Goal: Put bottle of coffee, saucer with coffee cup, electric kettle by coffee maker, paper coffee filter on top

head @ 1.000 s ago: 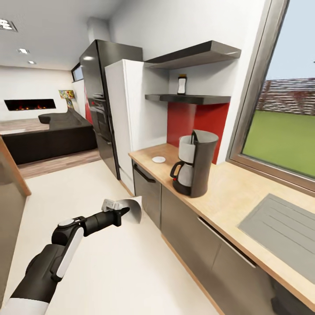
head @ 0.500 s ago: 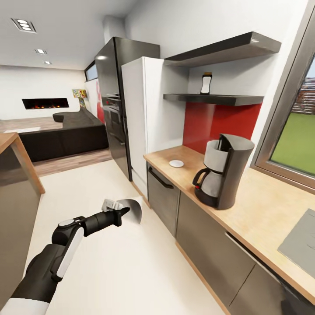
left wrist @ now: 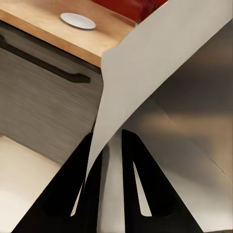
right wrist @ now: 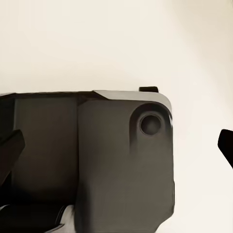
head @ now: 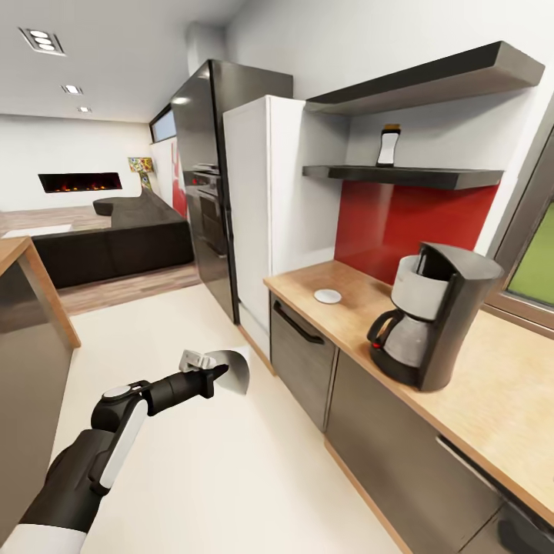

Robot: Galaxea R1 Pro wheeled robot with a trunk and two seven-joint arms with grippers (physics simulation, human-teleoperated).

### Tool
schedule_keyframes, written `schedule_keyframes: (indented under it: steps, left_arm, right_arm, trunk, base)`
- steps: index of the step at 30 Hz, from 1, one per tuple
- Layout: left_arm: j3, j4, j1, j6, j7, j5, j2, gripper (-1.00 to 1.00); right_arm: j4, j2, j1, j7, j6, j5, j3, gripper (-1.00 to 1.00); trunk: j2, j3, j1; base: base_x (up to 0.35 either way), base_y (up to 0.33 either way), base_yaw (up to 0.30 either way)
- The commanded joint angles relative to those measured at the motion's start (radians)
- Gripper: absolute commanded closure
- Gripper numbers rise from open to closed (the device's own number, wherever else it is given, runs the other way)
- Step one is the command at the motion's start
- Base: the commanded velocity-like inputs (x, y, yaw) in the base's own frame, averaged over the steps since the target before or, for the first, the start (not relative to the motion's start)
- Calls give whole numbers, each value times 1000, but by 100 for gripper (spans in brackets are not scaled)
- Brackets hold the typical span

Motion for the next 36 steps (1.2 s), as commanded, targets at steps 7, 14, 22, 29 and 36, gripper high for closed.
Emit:
schedule_keyframes:
  steps: [7,14,22,29,36]
  left_arm:
    - [-2,-1,-1,5,2,5,0,100]
    - [-3,0,-1,5,2,5,0,100]
    - [-4,1,-1,4,2,5,-5,100]
    - [-23,74,-16,17,11,3,-26,100]
    - [-27,109,-141,184,13,2,-74,100]
  right_arm:
    - [0,0,0,-1,-3,-2,-5,-100]
    - [-1,0,0,-2,-3,-2,-5,-100]
    - [1,-4,0,2,-3,-3,-5,-100]
    - [4,-4,0,2,-3,-3,-4,-100]
    - [38,-3,0,2,-3,-5,-3,-100]
  trunk:
    - [-2,-2,1]
    - [-2,-2,1]
    - [-2,-1,1]
    - [-2,3,1]
    - [-2,6,1]
  base:
    - [269,227,0]
    - [279,220,0]
    - [101,57,-81]
    - [5,3,-237]
    - [0,0,-257]
